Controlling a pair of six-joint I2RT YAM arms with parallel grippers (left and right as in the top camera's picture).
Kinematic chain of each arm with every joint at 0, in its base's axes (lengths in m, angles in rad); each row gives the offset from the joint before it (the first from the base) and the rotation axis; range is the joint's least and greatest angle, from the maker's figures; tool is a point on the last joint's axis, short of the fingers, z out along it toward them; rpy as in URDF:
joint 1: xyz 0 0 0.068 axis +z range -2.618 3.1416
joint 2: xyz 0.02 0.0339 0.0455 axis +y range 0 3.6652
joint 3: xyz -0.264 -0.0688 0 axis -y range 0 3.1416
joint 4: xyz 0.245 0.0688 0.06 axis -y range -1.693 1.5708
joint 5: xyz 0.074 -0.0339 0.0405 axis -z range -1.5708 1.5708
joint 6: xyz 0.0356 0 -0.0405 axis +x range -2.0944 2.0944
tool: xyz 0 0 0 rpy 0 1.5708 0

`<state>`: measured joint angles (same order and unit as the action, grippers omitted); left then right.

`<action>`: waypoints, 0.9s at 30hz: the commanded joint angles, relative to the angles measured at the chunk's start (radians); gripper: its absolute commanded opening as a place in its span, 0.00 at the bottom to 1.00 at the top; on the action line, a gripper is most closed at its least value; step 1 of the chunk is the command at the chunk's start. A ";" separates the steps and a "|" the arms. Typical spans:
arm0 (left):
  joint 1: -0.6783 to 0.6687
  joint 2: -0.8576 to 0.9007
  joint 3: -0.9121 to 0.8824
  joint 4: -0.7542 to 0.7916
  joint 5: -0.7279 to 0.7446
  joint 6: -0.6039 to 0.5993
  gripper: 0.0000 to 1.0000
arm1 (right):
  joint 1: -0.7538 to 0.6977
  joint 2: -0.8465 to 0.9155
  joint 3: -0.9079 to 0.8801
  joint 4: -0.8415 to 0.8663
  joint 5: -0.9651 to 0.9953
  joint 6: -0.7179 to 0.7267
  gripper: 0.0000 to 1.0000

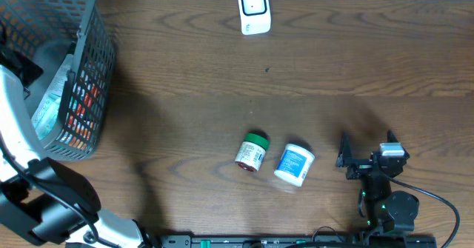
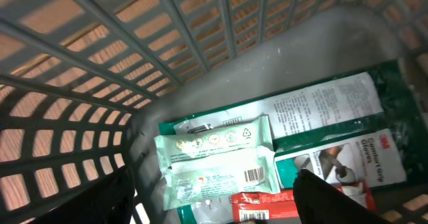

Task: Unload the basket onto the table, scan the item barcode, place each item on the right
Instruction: 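Lower the left gripper and grasp the mint-green wipes pack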

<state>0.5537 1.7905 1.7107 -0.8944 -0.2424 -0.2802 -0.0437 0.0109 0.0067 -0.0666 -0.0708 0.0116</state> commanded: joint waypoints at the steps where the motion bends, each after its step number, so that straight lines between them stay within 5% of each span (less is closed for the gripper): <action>1: 0.004 0.048 0.009 -0.009 -0.013 0.034 0.74 | -0.005 -0.006 -0.001 -0.005 0.006 0.010 0.99; 27: 0.006 0.368 0.008 -0.118 0.051 0.039 0.82 | -0.005 -0.006 -0.001 -0.005 0.006 0.010 0.99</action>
<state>0.5545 2.1239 1.7107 -1.0016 -0.2020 -0.2287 -0.0437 0.0109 0.0067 -0.0666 -0.0708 0.0116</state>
